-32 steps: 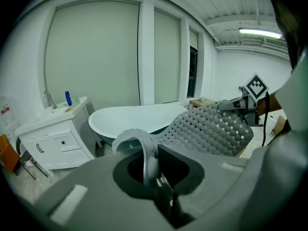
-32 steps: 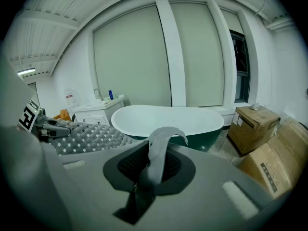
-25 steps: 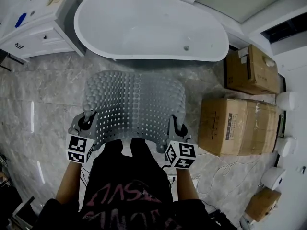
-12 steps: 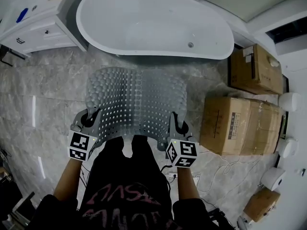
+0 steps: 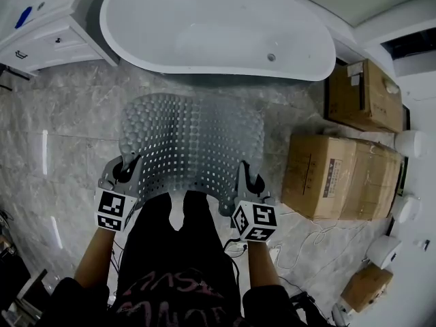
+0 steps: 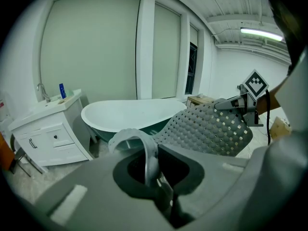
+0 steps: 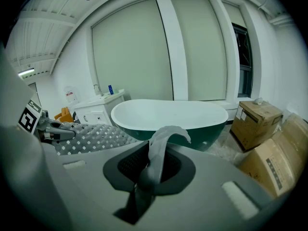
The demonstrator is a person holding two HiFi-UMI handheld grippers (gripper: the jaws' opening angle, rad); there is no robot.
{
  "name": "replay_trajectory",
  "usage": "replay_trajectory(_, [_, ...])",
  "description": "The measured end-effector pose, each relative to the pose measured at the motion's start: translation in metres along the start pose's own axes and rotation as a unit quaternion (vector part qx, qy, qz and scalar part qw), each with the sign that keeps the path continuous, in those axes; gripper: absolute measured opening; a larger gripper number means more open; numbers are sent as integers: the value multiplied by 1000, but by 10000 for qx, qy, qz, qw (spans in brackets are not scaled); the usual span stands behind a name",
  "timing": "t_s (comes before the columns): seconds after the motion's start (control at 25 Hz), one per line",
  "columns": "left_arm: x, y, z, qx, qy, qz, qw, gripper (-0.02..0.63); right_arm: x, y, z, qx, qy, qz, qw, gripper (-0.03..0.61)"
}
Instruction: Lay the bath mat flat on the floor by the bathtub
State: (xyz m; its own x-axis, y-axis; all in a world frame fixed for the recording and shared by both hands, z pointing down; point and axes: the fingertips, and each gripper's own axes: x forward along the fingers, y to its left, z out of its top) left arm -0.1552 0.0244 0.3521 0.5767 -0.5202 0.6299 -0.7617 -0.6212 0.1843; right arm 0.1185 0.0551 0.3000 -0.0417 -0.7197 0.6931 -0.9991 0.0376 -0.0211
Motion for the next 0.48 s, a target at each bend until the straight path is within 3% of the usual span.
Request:
replay_trajectory(0.2, [13, -1, -13, 4, 74, -55, 10000, 28, 12, 0, -12, 57, 76, 21, 10000, 57])
replay_trajectory(0.48, [29, 4, -32, -523, 286, -36, 9982, 26, 30, -2, -24, 179, 128, -14, 9998, 55])
